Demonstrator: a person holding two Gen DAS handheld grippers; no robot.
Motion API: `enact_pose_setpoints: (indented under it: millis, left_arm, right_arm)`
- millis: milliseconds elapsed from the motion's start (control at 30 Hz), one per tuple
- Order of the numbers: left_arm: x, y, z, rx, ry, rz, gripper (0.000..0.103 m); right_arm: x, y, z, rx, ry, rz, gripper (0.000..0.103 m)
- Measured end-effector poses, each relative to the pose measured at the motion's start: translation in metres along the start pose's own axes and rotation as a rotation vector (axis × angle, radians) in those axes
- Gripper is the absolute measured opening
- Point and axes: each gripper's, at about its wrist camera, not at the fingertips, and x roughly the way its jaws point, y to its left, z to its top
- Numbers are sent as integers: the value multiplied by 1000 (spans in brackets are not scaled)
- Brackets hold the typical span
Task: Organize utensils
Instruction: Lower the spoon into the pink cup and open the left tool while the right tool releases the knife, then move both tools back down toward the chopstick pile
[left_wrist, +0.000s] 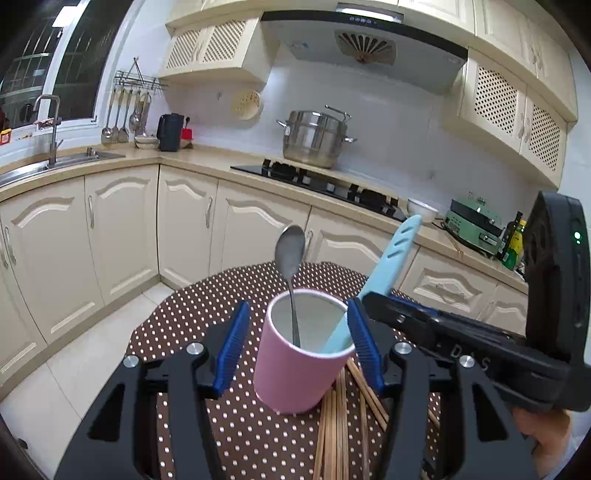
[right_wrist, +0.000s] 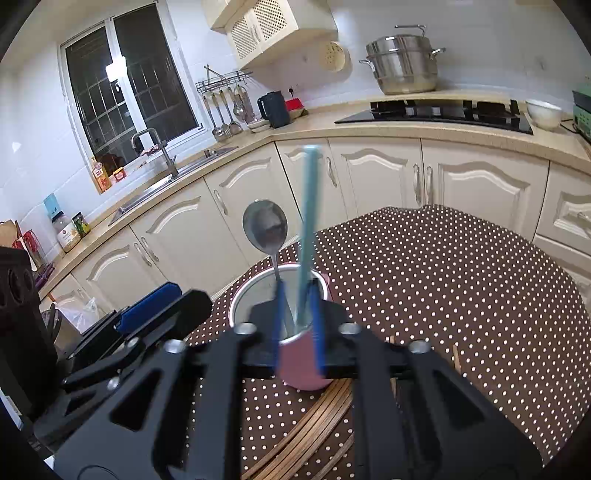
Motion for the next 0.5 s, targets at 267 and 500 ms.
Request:
enact_pose_setpoints:
  millis: [267,500]
  left_arm:
    - [-6,-1,-11,20,114,26,58]
    - [6,-3,-31,97,329,26,58]
  right_arm:
    - [-16,-10,-4,38,-18,-11,49]
    - [-39,-33,-9,35,1,-62,53]
